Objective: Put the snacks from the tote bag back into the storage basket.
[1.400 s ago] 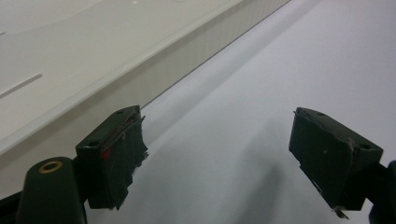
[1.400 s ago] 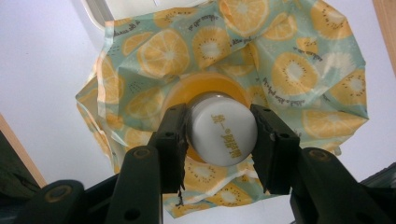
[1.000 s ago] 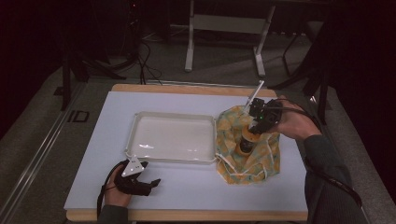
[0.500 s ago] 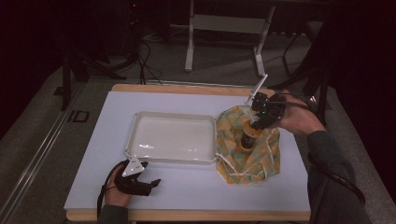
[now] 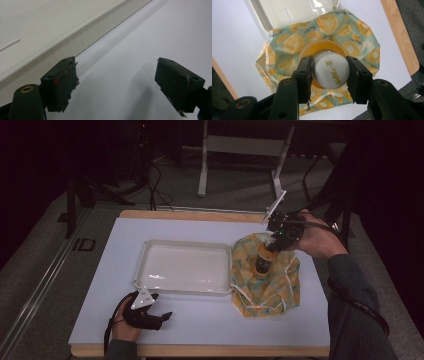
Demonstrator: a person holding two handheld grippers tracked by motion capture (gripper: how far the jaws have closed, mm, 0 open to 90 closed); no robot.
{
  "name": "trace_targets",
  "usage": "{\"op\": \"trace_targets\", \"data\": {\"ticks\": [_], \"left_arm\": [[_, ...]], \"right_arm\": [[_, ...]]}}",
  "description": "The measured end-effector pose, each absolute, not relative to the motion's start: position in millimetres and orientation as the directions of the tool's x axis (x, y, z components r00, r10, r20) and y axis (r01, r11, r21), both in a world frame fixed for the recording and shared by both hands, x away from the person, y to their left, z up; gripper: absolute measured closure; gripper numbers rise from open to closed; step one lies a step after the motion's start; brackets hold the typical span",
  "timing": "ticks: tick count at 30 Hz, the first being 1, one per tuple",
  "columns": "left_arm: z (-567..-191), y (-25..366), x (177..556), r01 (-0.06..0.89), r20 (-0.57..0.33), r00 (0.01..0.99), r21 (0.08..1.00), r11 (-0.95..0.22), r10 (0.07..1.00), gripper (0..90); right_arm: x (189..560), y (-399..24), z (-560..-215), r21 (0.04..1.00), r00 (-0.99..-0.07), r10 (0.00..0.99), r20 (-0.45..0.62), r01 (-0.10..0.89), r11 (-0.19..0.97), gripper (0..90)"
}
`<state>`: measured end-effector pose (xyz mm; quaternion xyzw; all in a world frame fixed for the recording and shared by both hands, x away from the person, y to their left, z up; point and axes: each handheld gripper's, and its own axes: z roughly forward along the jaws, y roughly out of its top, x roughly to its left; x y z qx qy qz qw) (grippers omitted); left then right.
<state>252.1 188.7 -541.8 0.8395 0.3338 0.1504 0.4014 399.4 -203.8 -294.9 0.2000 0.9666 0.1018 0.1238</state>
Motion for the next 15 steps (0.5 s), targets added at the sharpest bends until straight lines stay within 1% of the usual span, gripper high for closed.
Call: {"op": "trace_targets", "data": {"ticks": [15], "left_arm": [[-541.8, 188.2, 252.2, 0.439, -0.011, 0.733, 0.771, -0.46, 0.68, 18.5]], "right_arm": [[400.1, -187.8, -278.7, 0.276, -0.893, 0.393, -0.221, 0.329, 0.903, 58.7]]}}
